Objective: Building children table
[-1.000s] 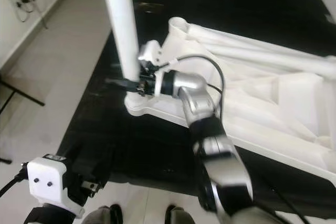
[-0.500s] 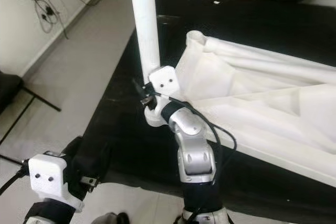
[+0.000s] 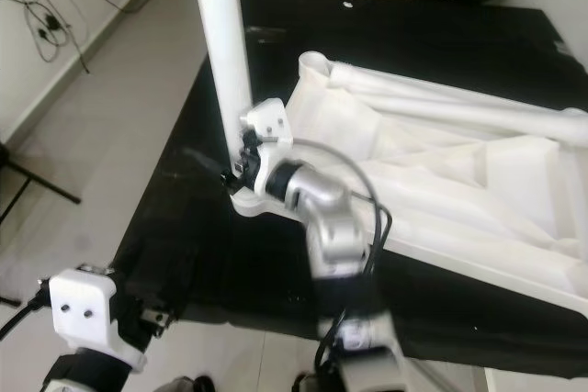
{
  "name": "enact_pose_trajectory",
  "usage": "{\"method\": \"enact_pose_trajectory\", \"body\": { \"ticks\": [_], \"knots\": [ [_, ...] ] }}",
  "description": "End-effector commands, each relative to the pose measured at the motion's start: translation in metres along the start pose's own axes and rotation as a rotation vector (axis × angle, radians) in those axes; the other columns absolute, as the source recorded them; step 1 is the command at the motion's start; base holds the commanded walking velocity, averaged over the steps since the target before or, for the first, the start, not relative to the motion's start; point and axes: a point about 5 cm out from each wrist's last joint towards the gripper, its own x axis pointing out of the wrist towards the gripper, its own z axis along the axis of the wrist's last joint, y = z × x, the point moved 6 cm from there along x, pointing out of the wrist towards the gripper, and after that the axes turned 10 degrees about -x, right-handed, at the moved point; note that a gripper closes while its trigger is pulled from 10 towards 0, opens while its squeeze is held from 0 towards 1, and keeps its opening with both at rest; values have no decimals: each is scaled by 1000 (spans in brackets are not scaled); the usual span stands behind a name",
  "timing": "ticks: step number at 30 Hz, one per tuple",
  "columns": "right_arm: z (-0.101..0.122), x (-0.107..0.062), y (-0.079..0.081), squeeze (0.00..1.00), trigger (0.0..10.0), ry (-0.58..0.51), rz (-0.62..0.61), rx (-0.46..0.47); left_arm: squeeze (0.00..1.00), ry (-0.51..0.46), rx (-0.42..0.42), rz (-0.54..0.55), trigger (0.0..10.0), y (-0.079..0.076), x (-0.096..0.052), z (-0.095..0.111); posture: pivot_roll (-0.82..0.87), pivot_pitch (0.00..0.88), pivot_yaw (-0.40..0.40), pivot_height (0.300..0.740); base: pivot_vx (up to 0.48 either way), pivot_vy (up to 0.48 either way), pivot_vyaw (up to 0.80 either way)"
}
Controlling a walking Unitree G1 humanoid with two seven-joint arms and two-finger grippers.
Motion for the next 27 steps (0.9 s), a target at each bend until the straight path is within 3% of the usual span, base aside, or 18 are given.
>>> {"method": "enact_pose_trajectory", "body": {
  "ticks": [1, 2, 3, 5, 11, 16, 19, 20, 23, 24, 27],
  "knots": [
    [-7, 7, 15, 965, 10000, -23, 85, 44, 0, 8, 3, 9, 10000, 0, -2, -1, 117, 208, -44, 740, 0, 0, 0],
    [-7, 7, 15, 965, 10000, -23, 85, 44, 0, 8, 3, 9, 10000, 0, -2, -1, 117, 208, -44, 740, 0, 0, 0],
    [-5, 8, 18, 0, 10000, -25, 148, 35, 0, 8, 3, 9, 10000, 0, -2, -1, 125, 216, -42, 740, 0, 0, 0],
    [-2, 11, 19, 0, 10000, -31, 262, 32, 0, 11, 4, 9, 10000, -1, -4, 0, 138, 225, -39, 740, 0, 0, 0],
    [0, 13, 19, 0, 10000, -40, 317, 42, 0, 13, 4, 8, 10000, -2, -6, 1, 139, 226, -38, 740, 0, 0, 0],
    [6, 21, 30, 0, 10000, -43, 518, 51, 0, 28, 5, 8, 10000, -3, -10, 1, 158, 246, -30, 740, 0, 0, 0],
    [6, 23, 34, 0, 10000, -47, 576, 60, 0, 32, 6, 10, 10000, -3, -12, 1, 163, 251, -29, 740, 0, 0, 0],
    [5, 25, 35, 0, 3608, -46, 581, 57, 0, 34, 7, 10, 10000, -3, -12, 1, 165, 253, -29, 740, 0, 0, 0],
    [5, 26, 35, 0, 3608, -47, 587, 54, 0, 35, 7, 11, 10000, -3, -12, 1, 165, 253, -29, 740, 0, 0, 0],
    [5, 28, 36, 0, 0, -54, 590, 54, 0, 36, 7, 11, 10000, -4, -13, 1, 167, 259, -28, 740, 0, 0, 0],
    [7, 30, 35, 0, 0, -64, 590, 53, 0, 37, 8, 12, 10000, -4, -14, 2, 165, 262, -32, 740, 0, 0, 0]
  ]
}}
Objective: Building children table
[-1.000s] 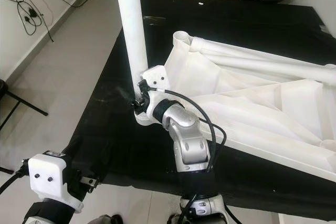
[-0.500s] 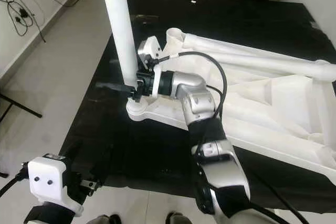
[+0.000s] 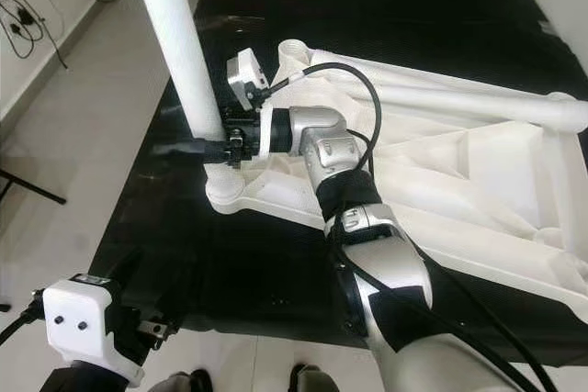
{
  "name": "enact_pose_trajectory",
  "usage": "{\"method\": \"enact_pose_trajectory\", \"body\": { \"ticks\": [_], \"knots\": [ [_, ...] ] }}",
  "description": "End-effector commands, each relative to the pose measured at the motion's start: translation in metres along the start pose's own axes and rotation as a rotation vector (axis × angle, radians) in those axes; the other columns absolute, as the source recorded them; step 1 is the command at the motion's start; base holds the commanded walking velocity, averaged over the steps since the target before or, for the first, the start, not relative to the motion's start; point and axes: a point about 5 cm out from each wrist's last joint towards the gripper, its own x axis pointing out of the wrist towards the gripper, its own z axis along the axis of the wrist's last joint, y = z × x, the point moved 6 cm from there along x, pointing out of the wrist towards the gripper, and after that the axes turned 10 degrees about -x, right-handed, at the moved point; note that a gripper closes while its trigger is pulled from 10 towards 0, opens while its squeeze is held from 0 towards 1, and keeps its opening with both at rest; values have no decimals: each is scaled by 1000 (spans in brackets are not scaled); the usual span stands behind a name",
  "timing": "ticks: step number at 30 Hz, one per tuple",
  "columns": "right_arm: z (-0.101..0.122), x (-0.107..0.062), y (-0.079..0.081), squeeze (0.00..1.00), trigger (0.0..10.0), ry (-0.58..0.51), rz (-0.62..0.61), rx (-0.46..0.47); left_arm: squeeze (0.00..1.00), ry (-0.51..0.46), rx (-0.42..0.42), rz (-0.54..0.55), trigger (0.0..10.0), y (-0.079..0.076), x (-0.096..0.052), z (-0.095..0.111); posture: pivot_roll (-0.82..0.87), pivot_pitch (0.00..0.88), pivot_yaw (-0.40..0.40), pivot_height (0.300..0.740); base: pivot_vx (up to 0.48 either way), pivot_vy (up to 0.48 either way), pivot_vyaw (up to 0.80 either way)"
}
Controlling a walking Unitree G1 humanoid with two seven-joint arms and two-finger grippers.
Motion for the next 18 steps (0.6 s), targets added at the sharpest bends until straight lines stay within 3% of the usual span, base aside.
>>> {"method": "enact_pose_trajectory", "body": {
  "ticks": [1, 13, 14, 15, 17, 18],
  "knots": [
    [-1, 16, 8, 0, 0, -12, 71, 5, 0, 17, 17, 5, 10000, 0, -4, -1, 157, 262, -33, 740, 0, 0, 0],
    [-2, 4, 1, 0, 0, 11, 6, -83, 0, 17, 10, 5, 10000, -1, -2, -2, 143, 253, -30, 740, 0, 0, 0],
    [-5, -2, -3, 0, 0, 34, -75, -104, 0, 17, 8, 5, 10000, -1, -2, -2, 129, 245, -39, 740, 0, 0, 0],
    [-5, -2, -3, 0, 0, 34, -75, -104, 0, 17, 8, 5, 10000, -1, -2, -2, 129, 245, -39, 740, 0, 0, 0],
    [-32, -23, -20, 0, 0, 173, -504, -85, 0, 16, 5, 5, 10000, 0, -1, -4, 97, 231, -48, 740, 0, 0, 0],
    [-32, -23, -20, 0, 0, 173, -504, -85, 0, 16, 5, 5, 10000, 0, -1, -4, 97, 231, -48, 740, 0, 0, 0]
  ]
}}
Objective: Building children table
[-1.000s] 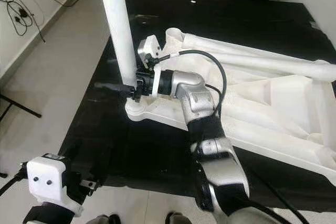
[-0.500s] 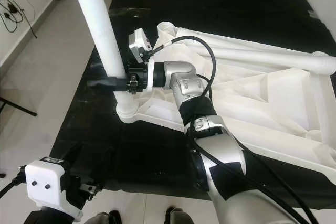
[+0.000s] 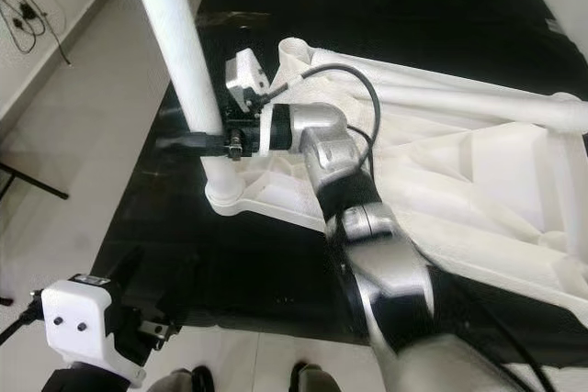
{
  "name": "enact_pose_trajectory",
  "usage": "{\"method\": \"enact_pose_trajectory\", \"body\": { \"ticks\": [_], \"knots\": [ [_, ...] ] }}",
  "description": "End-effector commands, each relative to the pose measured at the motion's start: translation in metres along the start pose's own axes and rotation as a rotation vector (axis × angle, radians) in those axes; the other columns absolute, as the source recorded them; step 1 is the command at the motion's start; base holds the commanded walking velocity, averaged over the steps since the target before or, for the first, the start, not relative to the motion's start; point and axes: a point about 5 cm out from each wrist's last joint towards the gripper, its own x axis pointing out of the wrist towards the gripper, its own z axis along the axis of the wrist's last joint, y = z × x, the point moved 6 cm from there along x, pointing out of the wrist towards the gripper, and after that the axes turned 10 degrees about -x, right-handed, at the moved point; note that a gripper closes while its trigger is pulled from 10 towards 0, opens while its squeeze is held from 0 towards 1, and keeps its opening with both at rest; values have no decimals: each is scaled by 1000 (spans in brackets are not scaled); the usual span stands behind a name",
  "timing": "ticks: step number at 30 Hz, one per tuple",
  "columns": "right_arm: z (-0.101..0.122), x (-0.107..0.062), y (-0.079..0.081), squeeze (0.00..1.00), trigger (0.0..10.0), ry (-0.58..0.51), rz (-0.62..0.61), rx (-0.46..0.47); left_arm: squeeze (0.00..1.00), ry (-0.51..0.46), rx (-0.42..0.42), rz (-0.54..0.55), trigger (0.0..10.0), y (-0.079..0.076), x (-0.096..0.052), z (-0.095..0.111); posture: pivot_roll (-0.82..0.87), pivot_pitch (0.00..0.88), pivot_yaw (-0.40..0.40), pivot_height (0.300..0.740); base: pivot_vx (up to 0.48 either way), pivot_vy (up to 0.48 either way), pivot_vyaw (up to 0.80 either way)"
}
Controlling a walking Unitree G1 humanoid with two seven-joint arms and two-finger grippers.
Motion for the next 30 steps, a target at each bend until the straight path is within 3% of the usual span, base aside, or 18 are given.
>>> {"method": "enact_pose_trajectory", "body": {
  "ticks": [1, 2, 3, 4, 6, 8, 14, 15, 16, 19, 20, 21, 25, 27, 30],
  "knots": [
    [-27, -7, -7, 0, 0, 133, -149, 41, 0, 29, 8, 6, 10000, 1, -1, -7, 97, 231, -48, 740, 0, 0, 0],
    [-46, -27, 1, 0, 0, 263, -408, 28, 0, 26, 7, 6, 10000, 3, 0, -7, 84, 226, -38, 740, 0, 0, 0],
    [-46, -27, 1, 0, 0, 263, -408, 28, 0, 26, 7, 6, 10000, 3, 0, -7, 84, 226, -38, 740, 0, 0, 0],
    [-55, -42, 13, 0, 0, 336, -574, 40, 0, 26, 7, 4, 10000, 5, 1, -8, 80, 210, -24, 740, 0, 0, 0],
    [-55, -42, 13, 0, 0, 336, -574, 40, 0, 26, 7, 4, 10000, 5, 1, -8, 80, 210, -24, 740, 0, 0, 0],
    [-56, -41, 18, 0, 0, 343, -678, 33, 0, 24, 10, 0, 10000, 7, 5, -10, 82, 180, -16, 740, 0, 0, 0],
    [-55, -20, 18, 0, 0, 294, -627, 53, 0, 21, 13, 3, 10000, 8, 7, -11, 91, 177, -23, 740, 0, 0, 0],
    [-52, -16, 21, 0, 3686, 287, -621, 69, 0, 18, 13, 7, 10000, 9, 7, -11, 91, 177, -23, 740, 0, 0, 0],
    [-47, -10, 26, 0, 10000, 262, -578, 78, 0, 15, 14, 9, 10000, 9, 7, -10, 93, 183, -27, 740, 0, 0, 0],
    [-40, -2, 32, 0, 10000, 218, -513, 98, 0, 13, 14, 10, 10000, 9, 7, -9, 92, 189, -26, 740, 0, 0, 0],
    [-36, 3, 38, 1000, 10000, 196, -456, 113, 0, 13, 13, 9, 10000, 8, 7, -9, 92, 189, -26, 740, 0, 0, 0],
    [-36, 3, 38, 1000, 10000, 196, -456, 113, 0, 13, 13, 9, 10000, 8, 7, -9, 92, 189, -26, 740, 0, 0, 0],
    [-21, 9, 38, 1000, 10000, 99, -252, 117, 0, 13, 10, 4, 10000, 7, 7, -8, 99, 198, -28, 740, 0, 0, 0],
    [-21, 9, 38, 1000, 10000, 99, -252, 117, 0, 13, 10, 4, 10000, 7, 7, -8, 99, 198, -28, 740, 0, 0, 0],
    [-9, 9, 35, 1000, 10000, 44, -61, 69, 0, 11, 10, 3, 10000, 7, 7, -8, 105, 205, -33, 740, 0, 0, 0]
  ]
}}
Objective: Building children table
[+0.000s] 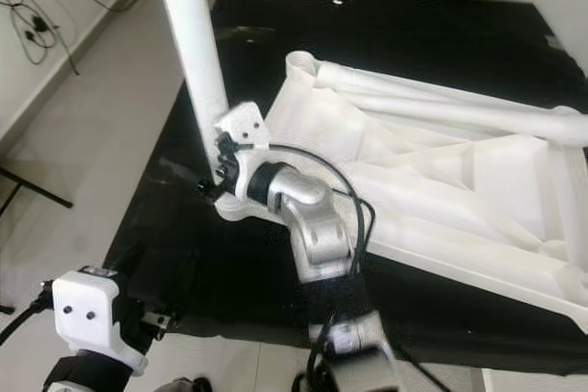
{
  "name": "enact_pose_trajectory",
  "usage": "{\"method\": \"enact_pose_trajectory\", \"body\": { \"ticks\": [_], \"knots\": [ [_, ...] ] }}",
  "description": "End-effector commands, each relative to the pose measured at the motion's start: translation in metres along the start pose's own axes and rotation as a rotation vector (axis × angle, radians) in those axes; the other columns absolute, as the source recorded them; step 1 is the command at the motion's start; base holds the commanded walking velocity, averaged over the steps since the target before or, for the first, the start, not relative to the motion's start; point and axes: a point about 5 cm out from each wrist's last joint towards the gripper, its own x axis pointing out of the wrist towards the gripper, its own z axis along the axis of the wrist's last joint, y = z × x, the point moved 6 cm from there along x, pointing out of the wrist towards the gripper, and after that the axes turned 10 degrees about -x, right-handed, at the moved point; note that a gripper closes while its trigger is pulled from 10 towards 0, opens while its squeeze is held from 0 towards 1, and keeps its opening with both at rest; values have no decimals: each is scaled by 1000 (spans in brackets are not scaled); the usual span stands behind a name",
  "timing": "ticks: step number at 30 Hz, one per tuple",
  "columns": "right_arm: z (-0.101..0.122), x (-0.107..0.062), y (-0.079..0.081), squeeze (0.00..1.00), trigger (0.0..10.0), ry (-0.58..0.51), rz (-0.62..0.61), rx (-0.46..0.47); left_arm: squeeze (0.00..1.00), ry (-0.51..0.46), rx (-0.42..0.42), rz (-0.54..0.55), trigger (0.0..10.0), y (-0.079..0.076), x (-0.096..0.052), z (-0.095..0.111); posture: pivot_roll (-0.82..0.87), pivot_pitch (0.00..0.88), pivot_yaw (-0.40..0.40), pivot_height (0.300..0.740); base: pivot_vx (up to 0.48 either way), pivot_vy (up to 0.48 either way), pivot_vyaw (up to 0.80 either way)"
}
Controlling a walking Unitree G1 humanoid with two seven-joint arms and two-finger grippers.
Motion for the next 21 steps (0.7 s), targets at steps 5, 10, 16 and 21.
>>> {"method": "enact_pose_trajectory", "body": {
  "ticks": [5, 10, 16, 21],
  "knots": [
    [20, 4, 10, 0, 10000, -90, 322, -75, 0, 12, -9, 8, 10000, -1, -4, -1, 120, 213, -36, 740, 0, 0, 0],
    [29, 7, 18, 0, 10000, -99, 513, -89, 0, 14, -6, 11, 10000, -2, -6, 0, 137, 226, -38, 740, 0, 0, 0],
    [38, 13, 22, 0, 10000, -133, 645, -69, 0, 23, -5, 14, 10000, -2, -9, 0, 164, 232, -23, 740, 0, 0, 0],
    [39, 23, 18, 0, 4039, -132, 634, -81, 0, 35, -4, 10, 10000, -2, -11, -1, 176, 239, -16, 740, 0, 0, 0]
  ]
}}
